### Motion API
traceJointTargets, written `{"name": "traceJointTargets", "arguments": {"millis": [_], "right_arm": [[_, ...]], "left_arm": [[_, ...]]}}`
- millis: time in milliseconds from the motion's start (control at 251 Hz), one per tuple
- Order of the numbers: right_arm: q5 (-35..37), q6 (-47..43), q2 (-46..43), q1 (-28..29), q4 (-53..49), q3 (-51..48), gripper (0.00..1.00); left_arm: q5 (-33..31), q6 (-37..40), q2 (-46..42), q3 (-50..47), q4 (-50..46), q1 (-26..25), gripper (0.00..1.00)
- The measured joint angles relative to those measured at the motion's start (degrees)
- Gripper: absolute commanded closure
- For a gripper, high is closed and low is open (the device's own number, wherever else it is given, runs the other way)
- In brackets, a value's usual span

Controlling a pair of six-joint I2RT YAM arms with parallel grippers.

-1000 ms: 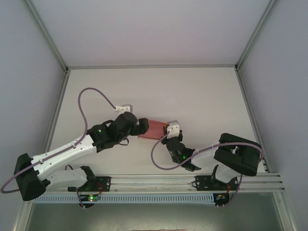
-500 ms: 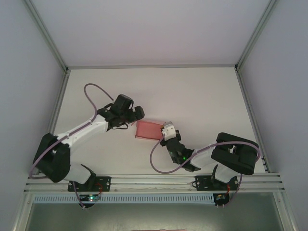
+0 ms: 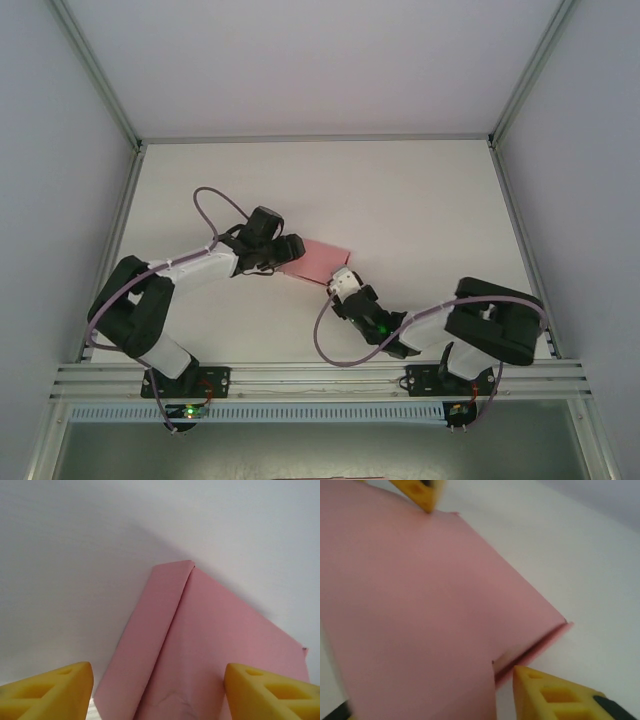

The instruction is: Assemble paper box

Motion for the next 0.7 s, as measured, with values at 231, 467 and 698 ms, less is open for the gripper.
{"name": "traceJointTargets", "arguments": {"millis": [231, 467, 698], "right_arm": [[-12.2, 0.0, -11.3, 0.1, -14.8, 0.0, 0.21], [-19.7, 3.5, -29.6, -0.3, -27.6, -3.0, 0.02], [-19.5, 15.6, -44.1, -10.4, -32.3, -2.1, 0.02]], "left_arm": [[0.7, 0.1, 1.2, -1.6, 3.5, 0.0, 0.44], [1.1, 0.5, 2.4, -2.1, 5.7, 0.0, 0.55], [1.0, 0.7, 3.1, -2.2, 7.5, 0.0, 0.67]]}}
